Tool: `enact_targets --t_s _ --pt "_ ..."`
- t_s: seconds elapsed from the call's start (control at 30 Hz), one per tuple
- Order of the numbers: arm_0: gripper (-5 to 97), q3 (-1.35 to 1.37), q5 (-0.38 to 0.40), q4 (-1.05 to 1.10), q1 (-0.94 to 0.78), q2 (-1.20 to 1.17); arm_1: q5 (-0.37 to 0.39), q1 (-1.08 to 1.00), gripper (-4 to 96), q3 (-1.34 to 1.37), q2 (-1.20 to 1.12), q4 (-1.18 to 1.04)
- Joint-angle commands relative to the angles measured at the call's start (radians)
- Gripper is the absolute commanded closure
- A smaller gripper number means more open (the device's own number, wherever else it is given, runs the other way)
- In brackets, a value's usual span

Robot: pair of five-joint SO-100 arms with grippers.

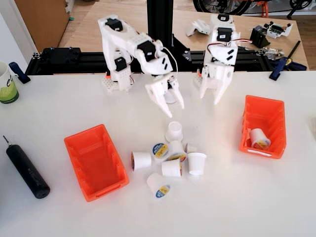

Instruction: Sort the coffee pods, blue into left, red into right

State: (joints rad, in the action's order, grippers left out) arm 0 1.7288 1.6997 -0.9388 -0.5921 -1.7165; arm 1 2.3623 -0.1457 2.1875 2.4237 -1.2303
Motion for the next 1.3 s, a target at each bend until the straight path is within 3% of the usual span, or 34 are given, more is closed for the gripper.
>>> enact_targets --t_s 0.0,1.27 --pt "63 -0.058 0.017 0.006 0.008 0.063 -0.009 -0.003 66.6 -0.005 0.003 0.012" --pt "62 -0.057 0.043 0.120 0.032 0.295 -0.009 -0.020 66.6 0.067 0.003 0.100"
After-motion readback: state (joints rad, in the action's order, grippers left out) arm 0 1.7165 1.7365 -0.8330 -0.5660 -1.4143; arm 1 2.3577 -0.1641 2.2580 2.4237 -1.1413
